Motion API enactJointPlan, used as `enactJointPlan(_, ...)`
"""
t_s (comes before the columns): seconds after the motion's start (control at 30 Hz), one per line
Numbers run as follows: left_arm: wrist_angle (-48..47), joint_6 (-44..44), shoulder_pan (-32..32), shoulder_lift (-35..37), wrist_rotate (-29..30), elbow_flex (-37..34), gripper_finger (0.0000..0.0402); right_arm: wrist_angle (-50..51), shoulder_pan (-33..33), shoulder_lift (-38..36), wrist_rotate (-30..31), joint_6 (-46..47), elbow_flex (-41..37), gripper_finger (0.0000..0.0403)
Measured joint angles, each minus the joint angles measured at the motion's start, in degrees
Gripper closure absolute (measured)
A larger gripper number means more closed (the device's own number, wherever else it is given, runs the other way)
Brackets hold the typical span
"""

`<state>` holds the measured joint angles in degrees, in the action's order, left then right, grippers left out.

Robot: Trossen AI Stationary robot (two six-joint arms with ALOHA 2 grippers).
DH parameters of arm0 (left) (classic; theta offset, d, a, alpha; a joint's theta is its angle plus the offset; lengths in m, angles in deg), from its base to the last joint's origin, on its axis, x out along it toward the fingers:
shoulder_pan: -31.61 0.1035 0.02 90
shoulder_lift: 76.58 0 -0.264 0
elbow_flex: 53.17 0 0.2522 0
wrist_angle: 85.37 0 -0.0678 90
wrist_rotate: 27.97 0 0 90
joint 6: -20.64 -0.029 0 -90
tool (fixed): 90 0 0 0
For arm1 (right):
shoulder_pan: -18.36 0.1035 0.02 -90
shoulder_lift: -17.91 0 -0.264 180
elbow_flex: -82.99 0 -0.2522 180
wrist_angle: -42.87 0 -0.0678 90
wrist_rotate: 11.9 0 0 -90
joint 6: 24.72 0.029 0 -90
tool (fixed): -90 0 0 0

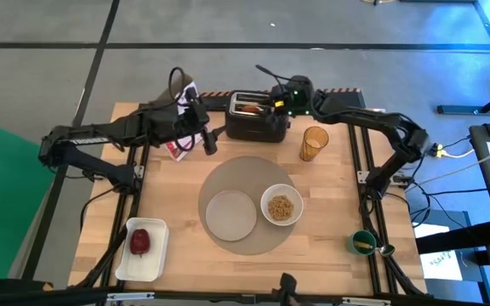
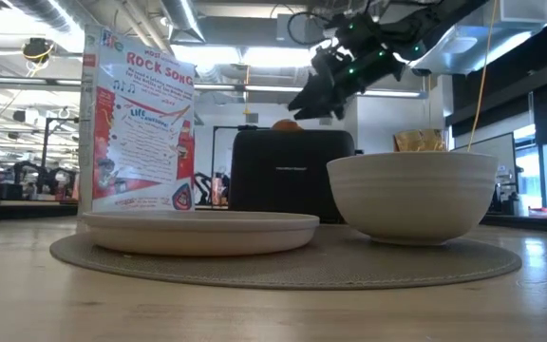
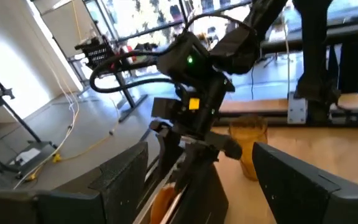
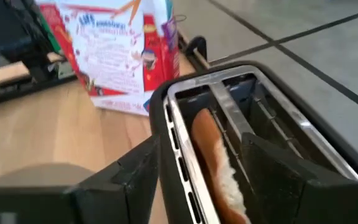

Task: Arrange a breakfast setting
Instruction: Put the toasted bagel from the toaster on the gray plate

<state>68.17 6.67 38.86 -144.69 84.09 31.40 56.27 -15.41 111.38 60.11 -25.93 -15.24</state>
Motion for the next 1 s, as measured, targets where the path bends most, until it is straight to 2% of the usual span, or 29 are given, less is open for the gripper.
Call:
enactJointPlan(0.33, -5.1, 2.8, 0.0, 0.0, 1.2, 0.0, 0.0118, -0.1, -0.1, 3.2, 1.9, -0.6, 0.0, 0.0291)
enactJointPlan(0.57, -5.5, 7.6, 0.0, 0.0, 1.7, 0.0, 0.0118, -0.4, -0.1, 2.9, 1.9, -1.5, 0.0, 0.0388)
enactJointPlan(0.73, -5.9, 15.0, 0.0, 0.0, 3.0, 0.0, 0.0118, 1.1, 0.9, 2.2, 1.9, -3.4, 2.8, 0.0387)
enactJointPlan(0.9, -7.9, 26.2, 0.0, 1.7, -6.9, 0.0, 0.0118, 8.4, 4.3, -1.3, 3.4, -12.7, 10.5, 0.0397)
enactJointPlan(1.0, -11.6, 34.0, 0.0, 3.1, -8.5, 0.0, 0.0118, 16.1, 8.0, -2.6, 7.0, -19.9, 15.9, 0.0393)
